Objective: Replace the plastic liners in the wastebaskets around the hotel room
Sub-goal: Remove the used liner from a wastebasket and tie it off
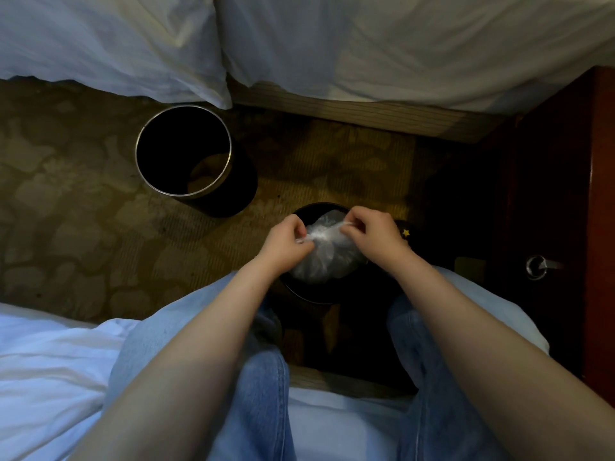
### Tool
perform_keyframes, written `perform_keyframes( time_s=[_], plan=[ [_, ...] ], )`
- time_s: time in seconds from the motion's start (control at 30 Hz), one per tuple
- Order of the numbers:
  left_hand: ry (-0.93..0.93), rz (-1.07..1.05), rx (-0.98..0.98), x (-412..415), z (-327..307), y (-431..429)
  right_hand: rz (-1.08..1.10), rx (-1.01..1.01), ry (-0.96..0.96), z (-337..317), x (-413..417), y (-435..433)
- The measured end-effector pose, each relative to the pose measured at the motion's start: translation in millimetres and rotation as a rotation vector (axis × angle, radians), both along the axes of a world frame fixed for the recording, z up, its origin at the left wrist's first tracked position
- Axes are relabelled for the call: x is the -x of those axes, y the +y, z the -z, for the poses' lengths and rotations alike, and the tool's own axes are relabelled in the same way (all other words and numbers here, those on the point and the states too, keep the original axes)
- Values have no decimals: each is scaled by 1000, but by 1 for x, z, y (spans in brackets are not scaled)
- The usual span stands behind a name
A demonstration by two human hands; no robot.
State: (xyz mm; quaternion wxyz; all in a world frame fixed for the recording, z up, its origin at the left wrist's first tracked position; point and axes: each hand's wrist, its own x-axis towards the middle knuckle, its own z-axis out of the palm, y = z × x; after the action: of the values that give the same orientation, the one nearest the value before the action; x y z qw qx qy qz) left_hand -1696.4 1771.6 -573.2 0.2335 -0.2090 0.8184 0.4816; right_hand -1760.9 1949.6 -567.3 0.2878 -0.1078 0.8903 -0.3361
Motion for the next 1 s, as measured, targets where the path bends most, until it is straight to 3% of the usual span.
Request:
perform_keyframes(
  time_s=[0.1,0.27,0.4,0.53,0.6,0.67,0.77,0.87,1.0],
  plan=[
    [-96,-140,-204,5,0,15,64,90,-32,-8,-2,-5],
    [65,-120,14,7,5,16,7,27,-30,-14,2,1],
    [135,-69,116,6,3,11,265,269,-179,-18,15,4],
    [174,-55,140,4,3,12,119,37,-355,-9,11,4],
    [182,-39,157,3,4,12,12,-92,-308,-6,6,2],
    [174,3,176,3,5,11,50,-79,-186,-10,4,-2],
    [172,57,205,1,6,11,169,166,-71,-19,7,-3],
    [185,64,238,0,9,11,264,353,-122,-23,12,1],
    [230,109,263,-1,10,12,83,144,-98,-15,12,-1]
  ],
)
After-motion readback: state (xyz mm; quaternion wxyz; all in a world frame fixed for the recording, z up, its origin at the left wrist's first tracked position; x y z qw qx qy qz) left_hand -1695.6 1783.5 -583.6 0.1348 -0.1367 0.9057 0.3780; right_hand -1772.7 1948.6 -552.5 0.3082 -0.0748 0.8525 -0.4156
